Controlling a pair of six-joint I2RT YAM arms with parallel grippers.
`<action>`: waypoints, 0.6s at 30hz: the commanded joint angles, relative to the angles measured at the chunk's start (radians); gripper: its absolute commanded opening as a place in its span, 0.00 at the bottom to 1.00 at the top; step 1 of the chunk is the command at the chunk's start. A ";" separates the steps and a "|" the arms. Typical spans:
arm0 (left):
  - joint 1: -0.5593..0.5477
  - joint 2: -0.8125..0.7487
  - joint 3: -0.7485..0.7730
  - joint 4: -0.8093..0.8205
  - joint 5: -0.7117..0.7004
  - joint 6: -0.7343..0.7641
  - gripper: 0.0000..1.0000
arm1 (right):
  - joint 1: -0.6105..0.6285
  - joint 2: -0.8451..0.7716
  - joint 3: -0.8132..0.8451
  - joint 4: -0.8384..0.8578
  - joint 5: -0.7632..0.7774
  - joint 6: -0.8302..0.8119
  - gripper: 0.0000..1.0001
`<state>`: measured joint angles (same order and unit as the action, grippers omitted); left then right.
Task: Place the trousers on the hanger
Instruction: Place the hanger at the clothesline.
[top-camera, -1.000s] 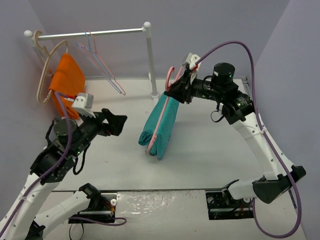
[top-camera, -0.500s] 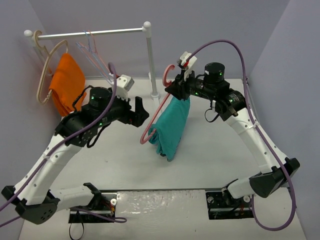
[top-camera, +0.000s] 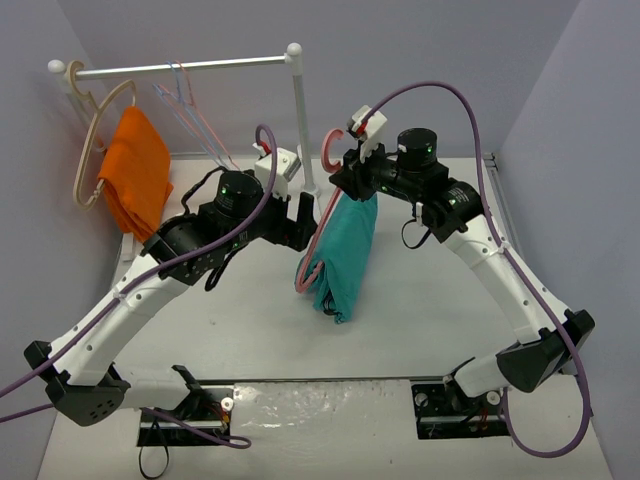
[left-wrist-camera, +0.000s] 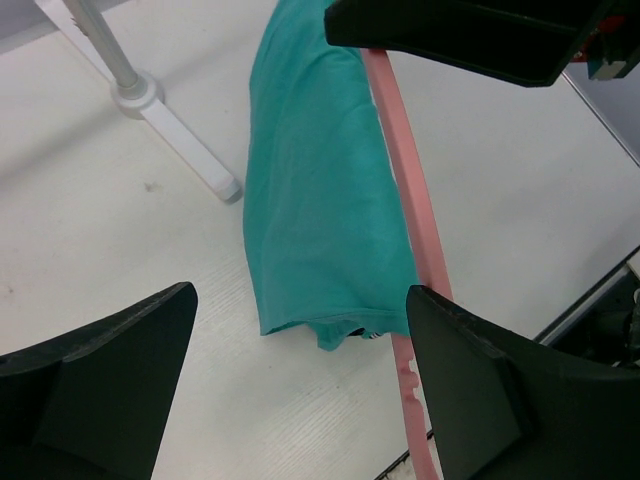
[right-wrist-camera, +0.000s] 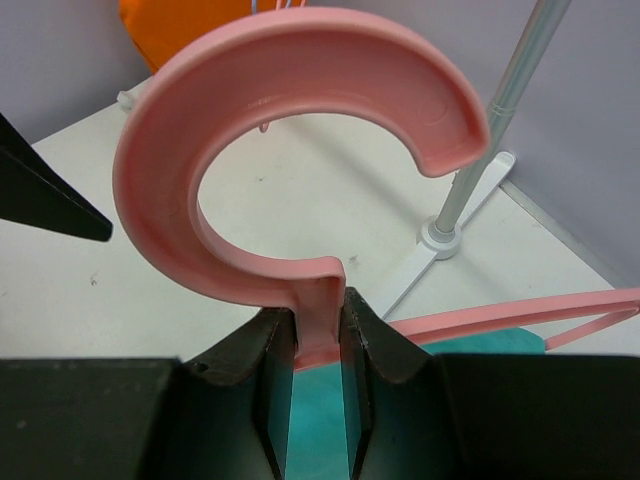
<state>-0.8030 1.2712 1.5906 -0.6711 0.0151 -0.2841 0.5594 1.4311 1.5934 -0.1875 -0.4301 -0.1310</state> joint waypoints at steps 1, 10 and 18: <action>-0.007 -0.070 0.017 0.110 -0.112 -0.029 0.83 | 0.016 -0.020 0.016 0.140 0.059 0.008 0.00; -0.017 -0.033 -0.025 0.182 0.060 -0.100 0.79 | 0.031 -0.018 0.008 0.145 0.077 0.006 0.00; -0.048 0.033 -0.020 0.187 0.063 -0.105 0.66 | 0.038 -0.020 -0.007 0.153 0.085 0.009 0.00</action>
<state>-0.8351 1.2848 1.5290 -0.5502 0.0628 -0.3751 0.5853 1.4315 1.5781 -0.1814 -0.3612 -0.1307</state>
